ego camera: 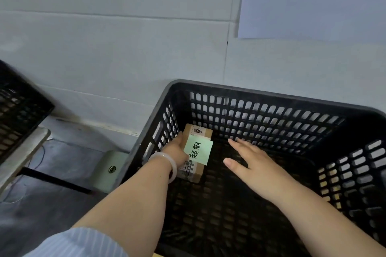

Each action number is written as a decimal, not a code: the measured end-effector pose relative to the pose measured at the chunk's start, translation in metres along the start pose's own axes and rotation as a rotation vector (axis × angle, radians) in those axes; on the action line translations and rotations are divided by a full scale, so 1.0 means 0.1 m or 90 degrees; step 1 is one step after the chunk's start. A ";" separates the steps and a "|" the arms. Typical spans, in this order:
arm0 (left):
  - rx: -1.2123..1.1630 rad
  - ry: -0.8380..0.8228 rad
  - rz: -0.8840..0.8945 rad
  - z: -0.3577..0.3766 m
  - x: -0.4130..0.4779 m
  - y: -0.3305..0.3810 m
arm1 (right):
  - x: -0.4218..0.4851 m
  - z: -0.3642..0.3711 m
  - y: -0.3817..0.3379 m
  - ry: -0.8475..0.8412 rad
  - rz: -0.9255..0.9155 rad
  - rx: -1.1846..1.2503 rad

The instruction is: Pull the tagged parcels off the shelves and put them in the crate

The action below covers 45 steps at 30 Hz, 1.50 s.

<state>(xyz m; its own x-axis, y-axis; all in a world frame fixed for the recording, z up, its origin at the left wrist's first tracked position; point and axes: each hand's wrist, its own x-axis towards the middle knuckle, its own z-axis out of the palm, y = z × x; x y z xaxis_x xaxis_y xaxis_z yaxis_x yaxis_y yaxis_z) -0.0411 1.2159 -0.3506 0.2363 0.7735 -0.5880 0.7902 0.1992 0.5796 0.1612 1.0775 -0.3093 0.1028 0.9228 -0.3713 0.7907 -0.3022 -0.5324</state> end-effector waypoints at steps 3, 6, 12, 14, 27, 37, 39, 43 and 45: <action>0.045 0.016 0.023 0.00 -0.04 0.03 | -0.01 -0.01 0.00 -0.003 0.004 0.007; 0.177 0.053 0.079 0.01 -0.07 0.11 | -0.03 -0.04 -0.01 0.008 0.000 0.014; 0.383 0.034 0.035 0.13 -0.15 0.17 | -0.03 -0.04 -0.02 0.004 0.001 0.014; 0.398 0.031 0.012 0.21 -0.15 0.17 | -0.02 -0.03 -0.03 0.001 -0.004 0.019; 0.339 0.100 0.025 0.17 -0.07 0.22 | -0.05 0.01 -0.04 -0.024 -0.026 0.043; 0.325 0.072 0.039 0.17 -0.10 0.18 | -0.05 0.01 -0.04 -0.031 -0.028 0.046; 0.336 0.063 0.037 0.15 -0.10 0.19 | -0.04 0.02 -0.04 -0.034 -0.031 0.042; 0.331 0.075 0.061 0.10 -0.13 0.23 | -0.04 0.03 -0.06 -0.013 -0.059 -0.012; 0.346 0.096 0.099 0.05 -0.16 0.25 | -0.05 0.02 -0.07 0.026 -0.085 -0.070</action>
<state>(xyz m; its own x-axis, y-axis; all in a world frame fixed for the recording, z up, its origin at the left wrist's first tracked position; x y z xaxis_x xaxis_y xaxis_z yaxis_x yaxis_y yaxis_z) -0.0223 1.2052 -0.3292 0.3213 0.8541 -0.4089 0.9386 -0.2301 0.2569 0.1535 1.0749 -0.3052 0.0150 0.9628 -0.2700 0.8596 -0.1504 -0.4884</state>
